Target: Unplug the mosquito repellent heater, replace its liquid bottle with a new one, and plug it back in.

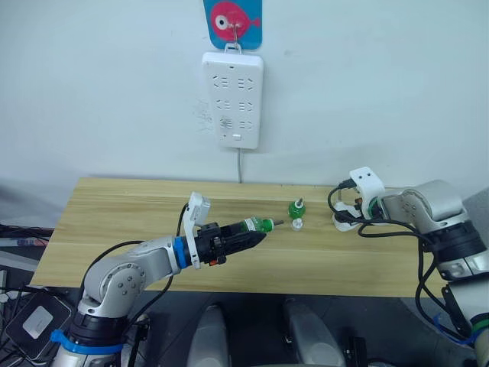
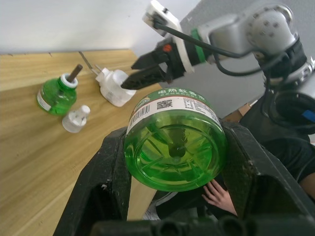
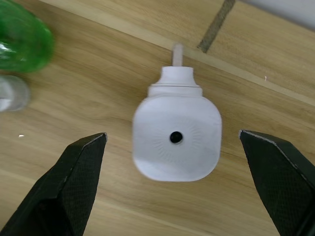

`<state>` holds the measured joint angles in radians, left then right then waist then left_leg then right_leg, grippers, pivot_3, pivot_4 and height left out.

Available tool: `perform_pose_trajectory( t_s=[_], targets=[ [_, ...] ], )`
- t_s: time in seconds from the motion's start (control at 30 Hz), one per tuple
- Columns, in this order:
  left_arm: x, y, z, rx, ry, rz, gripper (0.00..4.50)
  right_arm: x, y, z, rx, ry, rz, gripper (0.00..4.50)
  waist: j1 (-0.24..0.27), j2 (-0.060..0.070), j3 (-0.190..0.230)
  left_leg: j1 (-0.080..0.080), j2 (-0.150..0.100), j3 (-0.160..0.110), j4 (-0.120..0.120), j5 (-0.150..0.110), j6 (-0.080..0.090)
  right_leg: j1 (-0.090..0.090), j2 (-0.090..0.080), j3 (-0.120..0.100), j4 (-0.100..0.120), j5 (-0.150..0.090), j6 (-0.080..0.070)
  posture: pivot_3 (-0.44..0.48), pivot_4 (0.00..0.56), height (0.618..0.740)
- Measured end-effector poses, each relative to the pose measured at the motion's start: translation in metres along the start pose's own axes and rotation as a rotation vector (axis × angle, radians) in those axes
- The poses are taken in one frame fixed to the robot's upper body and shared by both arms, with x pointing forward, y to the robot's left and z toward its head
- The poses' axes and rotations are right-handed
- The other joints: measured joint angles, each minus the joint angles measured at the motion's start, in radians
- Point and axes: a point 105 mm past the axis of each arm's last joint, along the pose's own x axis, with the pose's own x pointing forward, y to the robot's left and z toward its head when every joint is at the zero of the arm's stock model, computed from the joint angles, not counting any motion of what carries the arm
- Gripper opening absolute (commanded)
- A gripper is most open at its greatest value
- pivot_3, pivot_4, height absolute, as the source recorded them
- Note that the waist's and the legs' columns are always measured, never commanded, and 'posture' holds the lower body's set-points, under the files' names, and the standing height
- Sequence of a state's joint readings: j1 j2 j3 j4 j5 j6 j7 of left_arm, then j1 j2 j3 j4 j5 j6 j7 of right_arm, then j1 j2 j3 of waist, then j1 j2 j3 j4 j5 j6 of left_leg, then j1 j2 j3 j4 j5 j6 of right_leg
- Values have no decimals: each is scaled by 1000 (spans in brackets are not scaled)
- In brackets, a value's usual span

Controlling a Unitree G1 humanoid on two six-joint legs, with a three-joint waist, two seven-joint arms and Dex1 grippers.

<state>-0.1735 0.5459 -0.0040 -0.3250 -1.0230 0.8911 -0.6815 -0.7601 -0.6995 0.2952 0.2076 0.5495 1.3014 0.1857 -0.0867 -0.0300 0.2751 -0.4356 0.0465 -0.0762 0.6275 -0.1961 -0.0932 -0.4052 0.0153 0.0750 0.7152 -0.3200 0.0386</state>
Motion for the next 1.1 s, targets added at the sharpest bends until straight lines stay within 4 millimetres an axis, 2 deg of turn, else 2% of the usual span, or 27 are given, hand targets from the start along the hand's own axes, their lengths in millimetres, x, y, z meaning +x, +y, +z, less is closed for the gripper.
perform_pose_trajectory(
  t_s=[0.17,0.4,0.43,0.5,0.6,0.83,0.97,1.1],
  targets=[
    [-2,0,-5,3,4,4,2263,11,-2,-8,10,62,49,4500,3,0,0,0,0,0,0,0,0,0,0,-1,0,0,0,-72,245,725],
    [-1,-4,-8,-4,-2,-15,2263,19,0,-10,-14,71,98,4500,3,0,0,0,0,-1,0,0,0,0,0,-1,0,0,0,-68,236,725],
    [-1,-4,-8,-2,-2,-15,2263,20,0,-10,-21,73,100,4225,3,0,0,0,0,-1,0,0,0,0,-1,-1,0,0,0,-69,234,725],
    [-1,-4,-8,1,-4,-14,2263,21,-1,-10,-35,73,98,3949,3,0,0,0,0,-1,0,0,0,0,-1,-1,0,0,0,-70,232,725],
    [0,-4,-7,12,-10,-15,2263,22,-3,-9,-58,60,83,2973,3,0,0,0,0,-1,0,0,0,0,-1,-1,0,0,0,-70,233,725],
    [1,-5,-5,25,-12,-29,2263,23,-1,-8,-95,38,96,2931,3,0,0,0,0,-1,0,0,0,1,-1,-2,0,0,0,-90,226,725],
    [2,-6,1,39,-12,-51,2263,11,-2,-7,-96,-25,129,2931,3,0,0,0,0,-1,0,0,0,1,-1,-2,1,0,0,-114,218,725],
    [-3,-1,10,35,-19,-49,2263,-23,-11,4,-77,-167,171,2931,4,0,0,0,-1,-2,0,0,0,1,-1,-3,1,0,0,-142,217,725]
  ],
)
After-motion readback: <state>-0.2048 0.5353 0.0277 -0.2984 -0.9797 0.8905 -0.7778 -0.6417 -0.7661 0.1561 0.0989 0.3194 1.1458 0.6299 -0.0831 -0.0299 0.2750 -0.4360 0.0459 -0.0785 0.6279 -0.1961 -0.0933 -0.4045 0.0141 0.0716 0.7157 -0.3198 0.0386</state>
